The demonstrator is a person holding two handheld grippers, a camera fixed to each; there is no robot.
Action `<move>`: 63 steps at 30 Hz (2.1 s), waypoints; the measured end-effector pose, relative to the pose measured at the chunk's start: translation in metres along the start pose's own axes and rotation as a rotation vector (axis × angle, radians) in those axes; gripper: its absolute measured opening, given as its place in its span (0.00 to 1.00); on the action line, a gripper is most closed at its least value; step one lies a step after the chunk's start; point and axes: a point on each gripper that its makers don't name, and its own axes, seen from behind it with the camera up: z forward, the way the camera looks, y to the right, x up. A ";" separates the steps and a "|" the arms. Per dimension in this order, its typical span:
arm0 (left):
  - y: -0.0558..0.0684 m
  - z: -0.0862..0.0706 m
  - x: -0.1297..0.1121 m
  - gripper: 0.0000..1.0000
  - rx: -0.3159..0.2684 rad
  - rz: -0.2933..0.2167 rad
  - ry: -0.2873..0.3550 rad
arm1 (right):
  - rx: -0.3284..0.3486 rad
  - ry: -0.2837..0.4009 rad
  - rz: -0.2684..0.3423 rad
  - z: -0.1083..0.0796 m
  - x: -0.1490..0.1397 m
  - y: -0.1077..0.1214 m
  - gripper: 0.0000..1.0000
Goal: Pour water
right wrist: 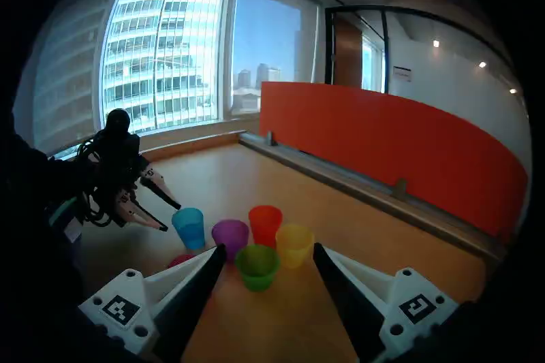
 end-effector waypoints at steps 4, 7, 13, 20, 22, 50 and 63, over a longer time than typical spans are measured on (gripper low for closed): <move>0.000 0.008 -0.003 0.87 -0.004 0.009 -0.020 | -0.003 -0.002 0.001 0.000 -0.001 0.001 0.99; 0.000 0.014 -0.003 0.87 -0.012 0.012 -0.033 | -0.004 -0.004 0.002 0.001 -0.002 0.003 1.00; 0.001 0.025 -0.002 0.87 -0.022 0.016 -0.057 | -0.006 -0.007 0.004 0.002 -0.005 0.004 1.00; 0.001 0.037 0.000 0.87 -0.027 0.024 -0.075 | -0.007 -0.008 0.000 0.001 -0.005 0.004 1.00; 0.001 0.039 0.001 0.87 -0.027 0.023 -0.075 | -0.008 -0.009 0.002 0.001 -0.006 0.005 1.00; -0.004 0.049 0.009 0.86 -0.017 -0.005 -0.056 | -0.011 -0.014 0.014 0.002 -0.011 0.008 0.99; -0.011 0.035 0.030 0.86 0.004 -0.022 0.010 | -0.011 -0.011 0.016 0.004 -0.009 0.007 0.99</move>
